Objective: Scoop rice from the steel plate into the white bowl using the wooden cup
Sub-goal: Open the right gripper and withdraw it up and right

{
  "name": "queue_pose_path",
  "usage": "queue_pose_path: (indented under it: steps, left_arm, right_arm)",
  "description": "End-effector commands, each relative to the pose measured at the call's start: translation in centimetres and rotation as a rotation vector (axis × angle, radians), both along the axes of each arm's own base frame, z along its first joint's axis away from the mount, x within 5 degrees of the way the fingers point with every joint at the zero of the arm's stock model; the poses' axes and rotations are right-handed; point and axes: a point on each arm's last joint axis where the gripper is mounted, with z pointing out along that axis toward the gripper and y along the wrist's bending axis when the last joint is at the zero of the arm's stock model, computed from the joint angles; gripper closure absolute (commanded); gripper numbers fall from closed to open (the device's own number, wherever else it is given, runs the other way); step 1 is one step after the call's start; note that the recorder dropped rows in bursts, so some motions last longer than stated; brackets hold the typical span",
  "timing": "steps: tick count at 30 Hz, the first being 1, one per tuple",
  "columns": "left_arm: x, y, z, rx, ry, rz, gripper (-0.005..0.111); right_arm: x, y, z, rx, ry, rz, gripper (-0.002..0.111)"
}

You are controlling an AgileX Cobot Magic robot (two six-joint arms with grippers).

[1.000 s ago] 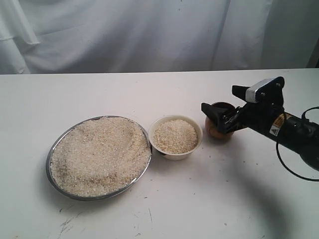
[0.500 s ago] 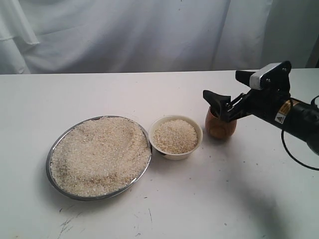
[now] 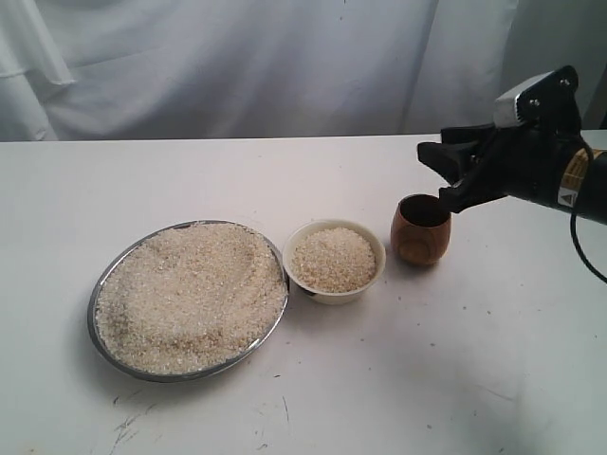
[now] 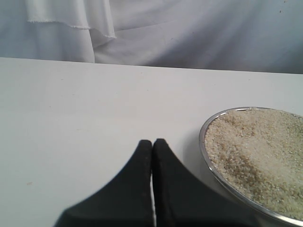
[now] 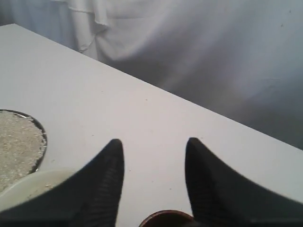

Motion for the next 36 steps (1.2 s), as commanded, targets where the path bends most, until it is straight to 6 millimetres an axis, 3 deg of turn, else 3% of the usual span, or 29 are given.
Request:
queue_pose_path:
  steps: [1, 6, 15, 19, 28, 36]
  left_arm:
    - [0.0, 0.0, -0.1, -0.002, -0.006, 0.002, 0.107]
    - [0.0, 0.0, -0.1, -0.002, -0.006, 0.002, 0.107]
    - [0.0, 0.0, -0.1, -0.002, -0.006, 0.002, 0.107]
    - [0.0, 0.0, -0.1, -0.002, -0.006, 0.002, 0.107]
    - [0.0, 0.0, -0.1, -0.002, -0.006, 0.002, 0.107]
    - [0.0, 0.0, -0.1, -0.002, -0.006, 0.002, 0.107]
  right_arm:
    - [-0.8, -0.1, 1.0, 0.032, 0.034, 0.055, 0.089]
    - [-1.6, 0.1, 1.7, 0.045, 0.094, 0.096, 0.108]
    - [-2.6, -0.8, 3.6, -0.011, 0.159, 0.006, 0.108]
    - [-4.1, -1.8, 5.1, -0.072, 0.189, -0.085, 0.108]
    - [-6.8, -4.3, 9.3, -0.074, 0.087, -0.364, 0.108]
    - [-8.1, -5.7, 11.5, -0.064, 0.017, -0.502, 0.108]
